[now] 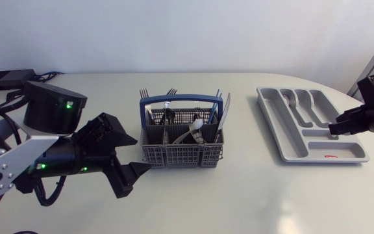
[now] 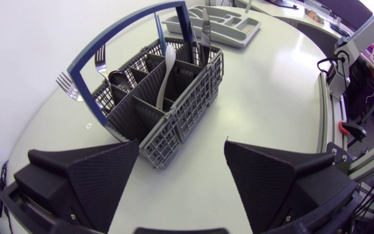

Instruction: Sort the cutlery from the basket into the organizer compartments.

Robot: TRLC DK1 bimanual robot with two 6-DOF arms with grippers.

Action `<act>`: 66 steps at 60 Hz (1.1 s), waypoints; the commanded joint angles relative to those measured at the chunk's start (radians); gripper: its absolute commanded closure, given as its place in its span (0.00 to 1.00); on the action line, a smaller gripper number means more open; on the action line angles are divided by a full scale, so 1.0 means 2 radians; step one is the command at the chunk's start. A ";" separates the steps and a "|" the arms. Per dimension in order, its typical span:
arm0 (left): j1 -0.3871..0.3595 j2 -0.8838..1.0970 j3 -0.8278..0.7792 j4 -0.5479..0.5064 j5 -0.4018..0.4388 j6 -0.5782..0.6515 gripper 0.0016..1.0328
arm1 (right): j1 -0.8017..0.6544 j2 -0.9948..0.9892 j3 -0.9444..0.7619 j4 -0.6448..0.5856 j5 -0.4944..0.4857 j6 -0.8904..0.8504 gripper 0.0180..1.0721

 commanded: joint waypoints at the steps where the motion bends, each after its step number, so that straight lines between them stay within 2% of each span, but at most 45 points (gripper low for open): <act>1: -0.006 0.010 0.020 -0.002 -0.001 -0.013 0.12 | -0.023 0.030 -0.014 0.022 0.003 -0.025 0.93; 14: -0.020 0.018 0.025 -0.003 -0.011 -0.019 0.12 | -0.073 0.114 -0.018 0.083 0.009 -0.045 0.93; 26: -0.023 0.024 0.027 -0.003 -0.012 -0.020 0.12 | -0.099 0.178 -0.007 0.114 0.053 -0.049 0.92; 43: -0.029 0.032 0.030 -0.003 -0.012 -0.024 0.12 | -0.092 0.267 -0.015 0.193 0.093 -0.046 0.90; 55: -0.037 0.043 0.046 -0.006 -0.012 -0.039 0.12 | -0.071 0.277 -0.033 0.206 0.100 -0.034 0.88; 66: -0.052 0.065 0.064 -0.009 -0.012 -0.063 0.12 | -0.058 0.281 -0.043 0.216 0.104 -0.027 0.76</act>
